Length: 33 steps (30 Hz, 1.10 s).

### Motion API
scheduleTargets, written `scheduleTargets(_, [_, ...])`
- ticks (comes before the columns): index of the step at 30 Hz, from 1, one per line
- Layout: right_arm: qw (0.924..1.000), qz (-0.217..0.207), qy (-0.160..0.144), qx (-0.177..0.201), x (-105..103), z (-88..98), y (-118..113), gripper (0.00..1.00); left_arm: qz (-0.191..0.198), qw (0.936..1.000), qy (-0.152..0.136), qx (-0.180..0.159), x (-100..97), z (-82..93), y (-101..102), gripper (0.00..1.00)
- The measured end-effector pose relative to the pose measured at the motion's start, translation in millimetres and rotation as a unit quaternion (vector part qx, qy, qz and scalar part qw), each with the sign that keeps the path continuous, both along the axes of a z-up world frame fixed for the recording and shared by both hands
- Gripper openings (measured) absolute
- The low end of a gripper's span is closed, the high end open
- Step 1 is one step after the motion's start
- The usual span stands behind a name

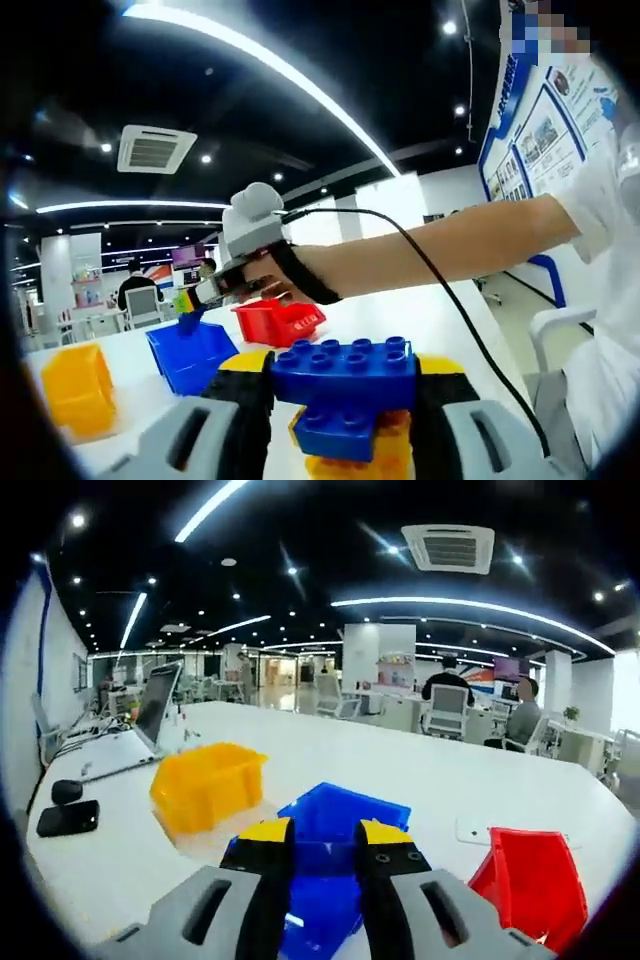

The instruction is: Take apart the toy blocks one by one and place each separated block into its matching bin, sorting the blocks by their type until all the connected pieces are disassembled and separated into the correct bins

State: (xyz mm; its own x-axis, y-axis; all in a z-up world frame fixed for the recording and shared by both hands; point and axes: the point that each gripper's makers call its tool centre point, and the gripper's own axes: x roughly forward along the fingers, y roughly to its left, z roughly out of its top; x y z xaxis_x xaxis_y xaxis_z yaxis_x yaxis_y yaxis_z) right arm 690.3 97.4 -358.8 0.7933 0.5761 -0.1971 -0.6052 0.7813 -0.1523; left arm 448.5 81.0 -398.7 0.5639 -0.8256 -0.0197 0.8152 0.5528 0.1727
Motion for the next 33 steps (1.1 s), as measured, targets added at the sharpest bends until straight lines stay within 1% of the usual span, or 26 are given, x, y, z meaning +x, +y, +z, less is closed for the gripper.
scheduleTargets(1, [1.0,-0.001,0.002,0.001,0,-0.7,0,0.5,0.0,1.0,-0.001,0.001,-0.2,0.1,0,0.54])
scheduleTargets(2, [1.0,0.003,0.002,0.003,-1,-0.4,1,0.58,0.0,1.0,-0.001,0.001,-0.2,0.1,0,0.54])
scheduleTargets(3, [1.0,0.007,0.0,0.007,-3,0.3,1,0.61,0.0,1.0,-0.001,0.001,-0.1,0.2,0,0.54])
scheduleTargets(5, [0.9998,0.008,-0.004,0.016,-7,4.1,-2,0.56,0.001,1.0,-0.001,0.0,0.4,0.1,0,0.54])
scheduleTargets(10, [0.9983,0.04,-0.007,0.042,-24,14.2,1,0.55,0.001,1.0,0.0,-0.001,1.0,0.0,0,0.54])
scheduleTargets(15, [0.9951,0.068,-0.016,0.07,-46,28.8,-5,0.53,0.001,1.0,-0.001,0.001,0.9,0.1,-1,0.54])
scheduleTargets(20, [0.9918,0.092,-0.028,0.085,-65,41.4,-12,0.52,0.001,1.0,0.0,0.001,0.9,-0.1,-1,0.54])
scheduleTargets(25, [0.9872,0.125,-0.036,0.093,-93,51.1,-17,0.52,0.002,1.0,0.0,0.001,0.9,-0.2,0,0.54])
scheduleTargets(27, [0.9848,0.141,-0.037,0.094,-98,54.6,-21,0.52,0.001,1.0,0.001,0.001,1.0,-0.3,0,0.54])
scheduleTargets(30, [0.982,0.159,-0.041,0.094,-112,55.0,-25,0.52,0.003,1.0,0.003,-0.003,1.2,-0.4,0,0.55])
scheduleTargets(33, [0.9798,0.173,-0.038,0.093,-127,51.6,-30,0.52,0.003,1.0,0.002,-0.001,0.6,-0.4,0,0.55])
